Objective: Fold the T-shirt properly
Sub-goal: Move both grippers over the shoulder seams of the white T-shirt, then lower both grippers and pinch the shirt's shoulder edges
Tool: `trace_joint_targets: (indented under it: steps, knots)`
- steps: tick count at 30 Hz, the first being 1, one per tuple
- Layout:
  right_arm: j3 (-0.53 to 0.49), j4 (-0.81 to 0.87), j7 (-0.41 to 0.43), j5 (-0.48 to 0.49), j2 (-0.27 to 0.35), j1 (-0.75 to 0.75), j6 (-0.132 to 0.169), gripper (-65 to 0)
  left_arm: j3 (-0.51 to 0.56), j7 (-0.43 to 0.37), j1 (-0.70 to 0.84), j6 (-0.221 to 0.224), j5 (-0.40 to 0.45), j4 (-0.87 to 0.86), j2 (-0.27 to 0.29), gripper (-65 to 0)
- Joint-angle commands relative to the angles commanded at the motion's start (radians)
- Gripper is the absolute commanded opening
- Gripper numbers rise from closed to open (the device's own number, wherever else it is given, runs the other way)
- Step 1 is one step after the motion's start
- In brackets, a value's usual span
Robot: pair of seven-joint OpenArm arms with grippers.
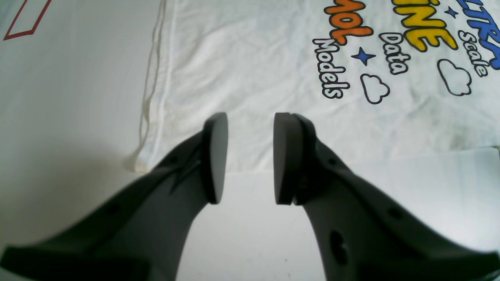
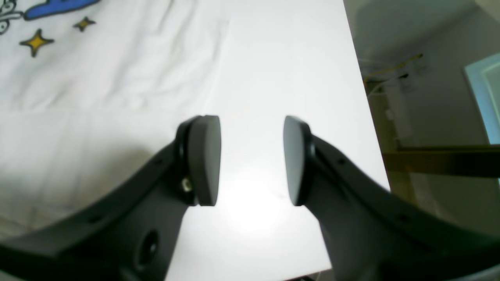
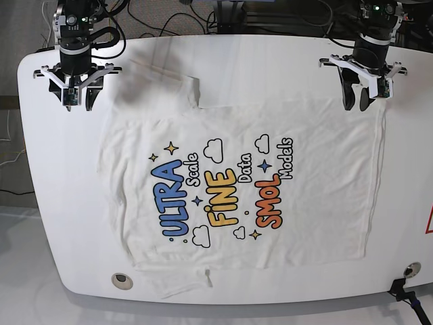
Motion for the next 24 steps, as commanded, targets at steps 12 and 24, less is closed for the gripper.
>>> trace_joint_targets:
  steps: [12,24]
  knots:
    - [0.084,-0.237,-0.380,0.696,0.094,0.177,0.158,-35.0,-0.010,0.001,-0.004,0.001,0.004,-0.006,-0.005,-45.8]
    - [0.074,-0.629,-0.301,0.963,0.123,0.284,0.306,-36.9,-0.013,0.005,0.004,-0.007,-0.032,-0.015,-0.006,-45.9]
